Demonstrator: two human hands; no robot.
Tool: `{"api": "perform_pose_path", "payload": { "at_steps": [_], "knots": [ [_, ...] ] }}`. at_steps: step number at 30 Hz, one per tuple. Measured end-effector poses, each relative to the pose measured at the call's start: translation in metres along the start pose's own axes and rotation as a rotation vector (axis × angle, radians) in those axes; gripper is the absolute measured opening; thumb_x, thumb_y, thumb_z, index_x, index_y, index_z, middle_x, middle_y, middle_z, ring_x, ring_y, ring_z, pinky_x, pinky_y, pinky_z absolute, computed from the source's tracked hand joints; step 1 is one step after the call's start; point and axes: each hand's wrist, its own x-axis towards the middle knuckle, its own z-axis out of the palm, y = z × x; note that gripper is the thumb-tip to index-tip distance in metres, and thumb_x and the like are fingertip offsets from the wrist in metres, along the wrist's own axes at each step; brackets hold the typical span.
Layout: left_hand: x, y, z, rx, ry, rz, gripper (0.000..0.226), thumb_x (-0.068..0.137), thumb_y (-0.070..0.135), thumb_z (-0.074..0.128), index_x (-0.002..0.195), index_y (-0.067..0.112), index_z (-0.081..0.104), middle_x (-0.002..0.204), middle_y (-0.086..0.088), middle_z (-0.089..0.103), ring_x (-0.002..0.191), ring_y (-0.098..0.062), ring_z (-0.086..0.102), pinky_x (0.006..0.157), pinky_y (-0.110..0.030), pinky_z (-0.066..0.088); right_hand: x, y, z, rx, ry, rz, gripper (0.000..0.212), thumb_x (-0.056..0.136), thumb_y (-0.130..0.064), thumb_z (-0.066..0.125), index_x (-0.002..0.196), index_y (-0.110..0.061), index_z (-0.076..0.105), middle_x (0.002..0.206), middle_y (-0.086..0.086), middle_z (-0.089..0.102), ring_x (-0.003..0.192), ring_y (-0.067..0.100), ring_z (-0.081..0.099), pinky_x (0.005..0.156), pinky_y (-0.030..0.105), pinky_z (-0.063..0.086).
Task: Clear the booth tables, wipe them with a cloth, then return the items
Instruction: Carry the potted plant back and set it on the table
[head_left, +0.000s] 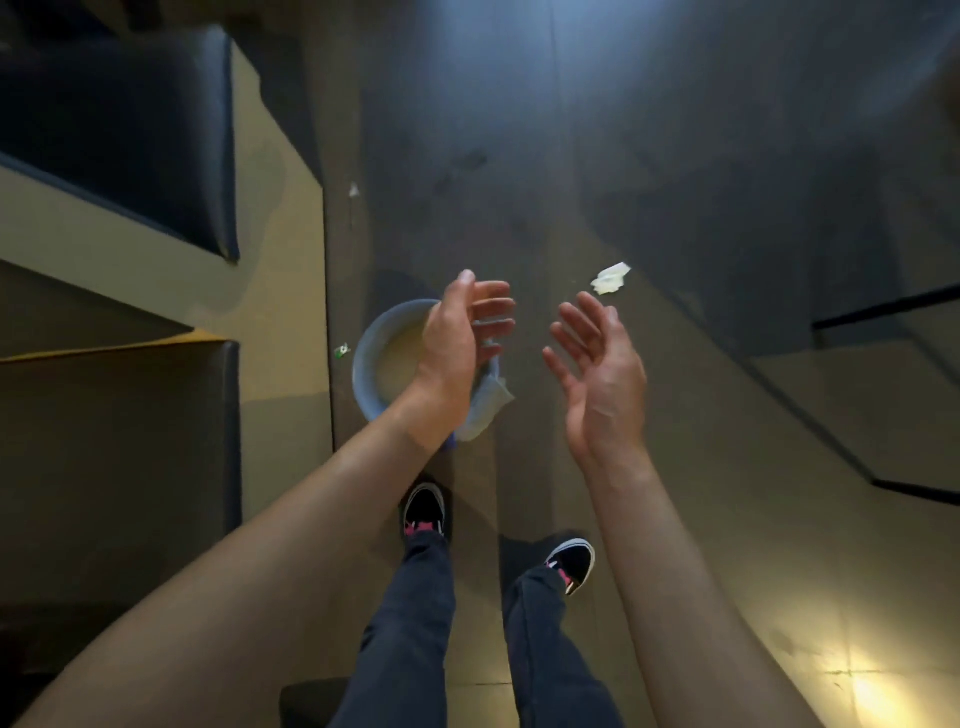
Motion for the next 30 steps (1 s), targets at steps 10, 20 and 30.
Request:
{"api": "perform_pose_path", "payload": {
  "at_steps": [10,20,30],
  "knots": [
    [-0.161,0.125,0.184,0.040,-0.272,0.173,0.048,0.107,0.039,0.028,0.106,0.016,0.071,0.106,-0.005,0.074,0.091,-0.017,0.072,0.084,-0.037,0.053,-0.105,-0.231,-0.106,0.054,0.016,-0.231,0.025,0.105,-0.025,0.044,0.113,-0.019,0.067,0.112,0.002,0.071,0.108,0.018,0.067,0.095,0.036,0.053],
    [-0.232,0.199,0.323,0.127,-0.542,0.224,0.045,0.106,0.041,0.031,0.120,0.018,0.067,0.112,-0.004,0.073,0.092,-0.019,0.071,0.080,-0.035,0.053,-0.145,-0.376,-0.182,0.200,0.135,-0.384,0.021,0.104,-0.022,0.047,0.102,-0.020,0.068,0.103,0.001,0.074,0.094,0.017,0.069,0.088,0.035,0.054],
    [-0.186,0.296,0.467,0.205,-0.700,0.298,0.040,0.108,0.041,0.031,0.115,0.023,0.066,0.117,-0.002,0.071,0.102,-0.023,0.070,0.086,-0.037,0.055,-0.072,-0.522,-0.206,0.296,0.286,-0.464,0.020,0.104,-0.027,0.049,0.106,-0.020,0.067,0.104,0.002,0.074,0.100,0.021,0.070,0.088,0.038,0.054]
  ]
}}
